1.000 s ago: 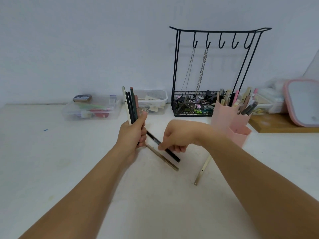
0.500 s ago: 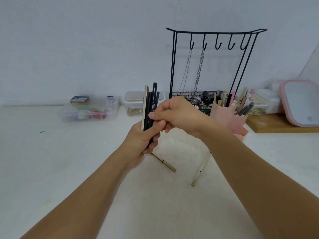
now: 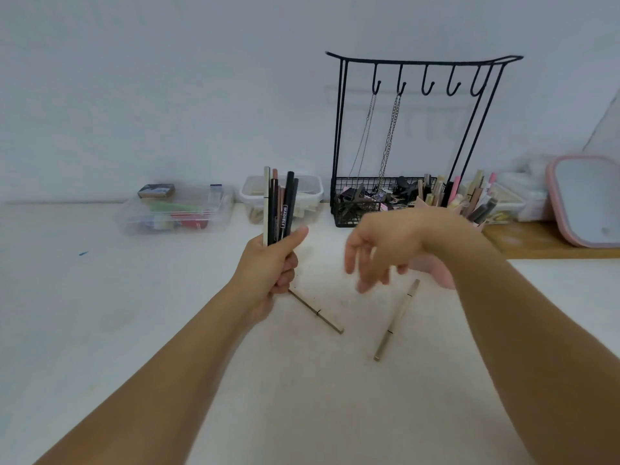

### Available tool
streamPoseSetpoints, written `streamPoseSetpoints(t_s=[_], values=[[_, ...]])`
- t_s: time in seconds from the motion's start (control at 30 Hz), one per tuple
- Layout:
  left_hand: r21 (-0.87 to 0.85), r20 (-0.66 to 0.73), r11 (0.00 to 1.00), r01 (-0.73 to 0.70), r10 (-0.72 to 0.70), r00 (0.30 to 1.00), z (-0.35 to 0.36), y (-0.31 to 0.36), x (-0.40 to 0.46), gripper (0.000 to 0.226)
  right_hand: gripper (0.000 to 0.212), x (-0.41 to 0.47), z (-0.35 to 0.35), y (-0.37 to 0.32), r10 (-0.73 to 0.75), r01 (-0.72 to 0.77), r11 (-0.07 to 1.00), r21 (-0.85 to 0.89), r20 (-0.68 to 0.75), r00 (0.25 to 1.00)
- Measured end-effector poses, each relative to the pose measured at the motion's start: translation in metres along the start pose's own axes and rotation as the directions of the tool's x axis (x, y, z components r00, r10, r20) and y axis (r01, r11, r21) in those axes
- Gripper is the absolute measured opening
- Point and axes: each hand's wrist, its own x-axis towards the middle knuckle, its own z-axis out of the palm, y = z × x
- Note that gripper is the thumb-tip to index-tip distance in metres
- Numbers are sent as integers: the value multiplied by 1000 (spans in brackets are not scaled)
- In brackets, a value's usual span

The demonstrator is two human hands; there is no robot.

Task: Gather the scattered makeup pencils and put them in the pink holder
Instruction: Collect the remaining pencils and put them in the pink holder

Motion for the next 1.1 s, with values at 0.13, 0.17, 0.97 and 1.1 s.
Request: streamPoseSetpoints(t_s=[0.13,0.17,0.97,1.1], values=[[-63,-27,997,36,-37,999,-5,3,4,42,45,-1,1,17,246,-245,969,-28,182,952],[-70,-27,997,32,-34,999,-5,1,5,39,46,1,3,19,271,-269,962,-37,193,943],[-95,-78,995,-19,11,997,-5,-4,6,22,32,27,18,14,-4,3,997,-71,-14,1000],[-111,-100,994,-18,7,995,-6,-4,6,19,29,39,24,14,-9,5,999,-49,-77,997]])
